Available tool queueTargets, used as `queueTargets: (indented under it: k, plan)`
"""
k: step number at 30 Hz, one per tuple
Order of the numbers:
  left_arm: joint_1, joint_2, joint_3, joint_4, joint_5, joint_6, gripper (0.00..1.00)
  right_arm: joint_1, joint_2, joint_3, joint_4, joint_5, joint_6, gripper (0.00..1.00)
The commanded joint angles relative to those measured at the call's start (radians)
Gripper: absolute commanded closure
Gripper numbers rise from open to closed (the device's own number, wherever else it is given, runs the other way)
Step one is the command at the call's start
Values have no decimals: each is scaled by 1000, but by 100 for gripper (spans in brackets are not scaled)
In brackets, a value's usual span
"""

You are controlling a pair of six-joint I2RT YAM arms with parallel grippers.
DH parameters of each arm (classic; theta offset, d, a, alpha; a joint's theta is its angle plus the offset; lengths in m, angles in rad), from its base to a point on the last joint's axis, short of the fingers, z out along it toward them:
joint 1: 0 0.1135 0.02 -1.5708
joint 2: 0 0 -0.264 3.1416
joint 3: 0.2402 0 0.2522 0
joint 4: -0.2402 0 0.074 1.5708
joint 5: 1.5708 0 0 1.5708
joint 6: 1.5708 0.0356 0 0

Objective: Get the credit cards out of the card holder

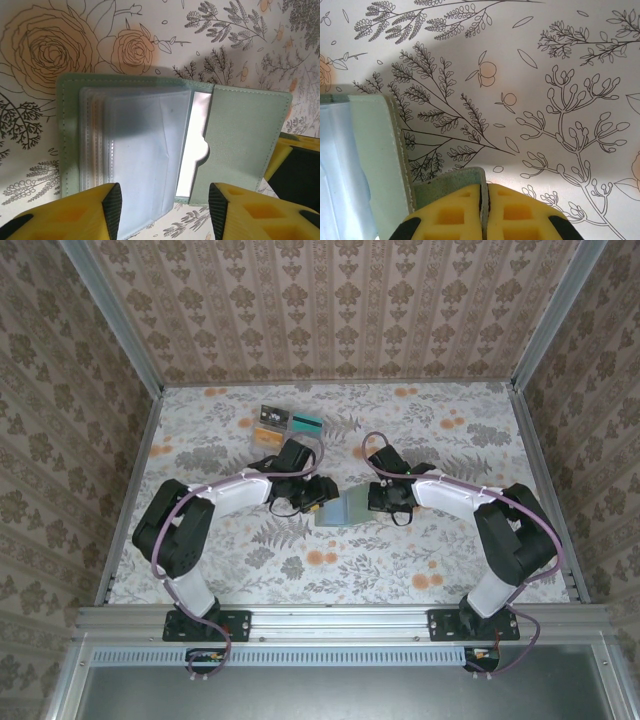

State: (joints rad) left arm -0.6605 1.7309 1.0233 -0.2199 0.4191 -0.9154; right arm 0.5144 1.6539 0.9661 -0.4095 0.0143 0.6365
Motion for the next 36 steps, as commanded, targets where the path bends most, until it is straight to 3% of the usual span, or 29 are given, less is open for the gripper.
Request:
queueTargets:
  k: [1, 7, 30, 36]
  plan:
    - [-4, 25, 26, -70, -12, 26, 49, -5, 12, -24, 37, -26, 23, 97]
    - [-7, 56, 49, -100, -21, 34, 49, -10, 13, -33, 41, -32, 20, 97]
    - [-9, 55, 81, -105, 29, 113, 71, -12, 11, -49, 69, -47, 38, 98]
    - [-9, 49, 61, -46, 70, 109, 71, -13, 13, -51, 69, -47, 42, 98]
